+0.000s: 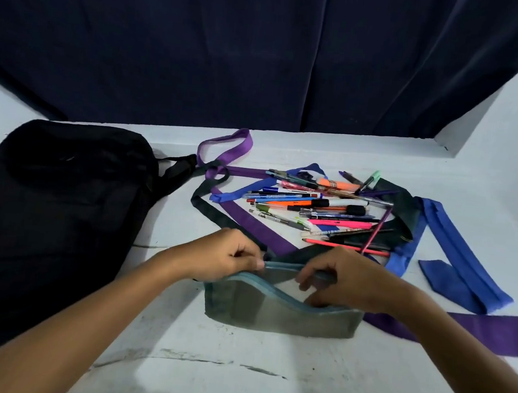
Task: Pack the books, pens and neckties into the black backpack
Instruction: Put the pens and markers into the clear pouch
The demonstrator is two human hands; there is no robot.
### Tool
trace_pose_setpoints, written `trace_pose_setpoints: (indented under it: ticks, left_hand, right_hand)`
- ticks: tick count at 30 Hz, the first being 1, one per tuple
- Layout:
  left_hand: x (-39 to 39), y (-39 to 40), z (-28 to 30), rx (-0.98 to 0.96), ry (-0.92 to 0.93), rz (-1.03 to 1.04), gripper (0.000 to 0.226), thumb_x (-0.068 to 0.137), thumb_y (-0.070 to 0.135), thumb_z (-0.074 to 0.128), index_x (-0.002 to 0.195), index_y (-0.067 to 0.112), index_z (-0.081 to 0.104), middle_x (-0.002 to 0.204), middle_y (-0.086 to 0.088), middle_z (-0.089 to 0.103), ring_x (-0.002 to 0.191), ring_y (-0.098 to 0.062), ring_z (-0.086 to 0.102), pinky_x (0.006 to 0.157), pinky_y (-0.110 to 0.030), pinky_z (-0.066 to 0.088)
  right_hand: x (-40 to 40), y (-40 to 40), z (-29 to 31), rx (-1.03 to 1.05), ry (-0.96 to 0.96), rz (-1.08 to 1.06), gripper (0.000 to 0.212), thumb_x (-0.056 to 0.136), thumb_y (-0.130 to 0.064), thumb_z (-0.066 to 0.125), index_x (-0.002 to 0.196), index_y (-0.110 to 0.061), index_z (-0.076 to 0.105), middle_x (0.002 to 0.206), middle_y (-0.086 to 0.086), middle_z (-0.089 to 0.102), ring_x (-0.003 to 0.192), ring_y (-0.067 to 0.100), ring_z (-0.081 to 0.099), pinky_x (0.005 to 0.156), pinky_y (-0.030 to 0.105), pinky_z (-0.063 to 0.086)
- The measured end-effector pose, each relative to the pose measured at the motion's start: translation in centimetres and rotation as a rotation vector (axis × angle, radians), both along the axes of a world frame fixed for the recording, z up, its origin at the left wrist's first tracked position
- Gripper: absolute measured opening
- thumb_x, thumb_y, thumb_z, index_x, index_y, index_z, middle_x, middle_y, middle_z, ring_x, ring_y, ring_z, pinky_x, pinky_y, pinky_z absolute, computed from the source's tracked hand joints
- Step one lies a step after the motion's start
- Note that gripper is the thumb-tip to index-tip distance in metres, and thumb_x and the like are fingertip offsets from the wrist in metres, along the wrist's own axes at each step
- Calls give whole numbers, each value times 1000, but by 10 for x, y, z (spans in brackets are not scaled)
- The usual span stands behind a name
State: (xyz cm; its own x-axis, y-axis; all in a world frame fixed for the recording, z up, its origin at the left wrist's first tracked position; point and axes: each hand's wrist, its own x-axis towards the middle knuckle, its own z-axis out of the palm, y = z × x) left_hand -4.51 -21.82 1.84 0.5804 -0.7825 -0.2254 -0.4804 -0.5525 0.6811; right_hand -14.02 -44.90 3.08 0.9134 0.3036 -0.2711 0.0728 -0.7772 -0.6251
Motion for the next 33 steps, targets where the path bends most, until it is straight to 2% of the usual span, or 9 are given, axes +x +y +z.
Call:
trace_pose_setpoints:
  ticks: [8, 14, 17, 20, 22, 24, 26, 29, 33]
  left_hand:
    - [-8, -5, -1, -120, -154, -15, 30, 87, 7, 65, 75, 33, 56, 99, 11, 66, 94, -4, 61, 70, -13, 46]
    - [-7, 8, -6, -88, -65, 175, 12, 78, 36, 78, 90, 40, 77, 103, 21, 71, 97, 5, 64, 86, -24, 51]
    - [-11, 15, -2, -81, 43, 210, 5, 79, 40, 78, 74, 38, 78, 96, 19, 73, 87, 7, 64, 78, -18, 43]
    - [-14, 21, -3, -98, 61, 311, 48, 72, 63, 72, 65, 16, 74, 59, 3, 57, 55, -11, 45, 57, -27, 33]
    - [-17, 25, -4, -138, 36, 383, 34, 74, 51, 76, 58, 21, 73, 52, 10, 55, 51, -13, 45, 54, -28, 35]
    - [-17, 29, -2, -155, 63, 426, 14, 65, 42, 85, 73, 31, 79, 74, 16, 73, 69, -4, 67, 72, -26, 54]
    - [-14, 36, -4, -118, 82, 400, 50, 43, 60, 87, 84, 33, 79, 88, 19, 75, 88, 0, 69, 89, -27, 55]
    - [-6, 42, -13, -109, 123, 367, 75, 25, 81, 78, 85, 38, 76, 93, 21, 74, 93, 1, 68, 90, -24, 53]
    - [-7, 36, -19, -140, 161, 332, 60, 42, 67, 82, 95, 39, 75, 100, 24, 72, 102, 3, 64, 90, -20, 49]
  right_hand:
    - [-12, -7, -4, 17, 47, -97, 49, 75, -38, 80, 120, -28, 62, 115, -14, 59, 102, 7, 56, 86, 16, 50]
    - [-14, -1, -7, 273, -14, -188, 30, 75, -52, 60, 98, -32, 66, 97, -11, 67, 78, 7, 69, 75, 24, 58]
    - [-11, 6, -10, 365, -22, -214, 29, 76, -47, 62, 97, -28, 69, 97, -7, 69, 75, 10, 71, 68, 19, 57]
    - [-6, 13, -14, 406, -28, -221, 7, 85, -34, 66, 92, -33, 68, 94, -9, 69, 73, 11, 71, 62, 16, 54]
    - [-2, 19, -17, 431, -23, -216, 6, 89, -31, 64, 92, -33, 68, 95, -8, 70, 73, 12, 72, 59, 16, 52]
    - [2, 23, -18, 464, 7, -188, 13, 91, -34, 59, 97, -28, 69, 97, -5, 71, 73, 16, 72, 57, 17, 51]
    - [11, 21, -19, 495, 54, -141, 31, 91, -41, 53, 106, -17, 67, 100, 2, 71, 75, 20, 73, 57, 23, 53]
    - [36, 3, -24, 443, -29, -237, 20, 97, -28, 53, 104, -14, 66, 94, 5, 72, 74, 22, 72, 62, 28, 57]
    - [79, -37, -47, 64, -169, -364, 15, 87, -4, 70, 95, -18, 69, 87, 1, 68, 74, 22, 68, 59, 16, 51]
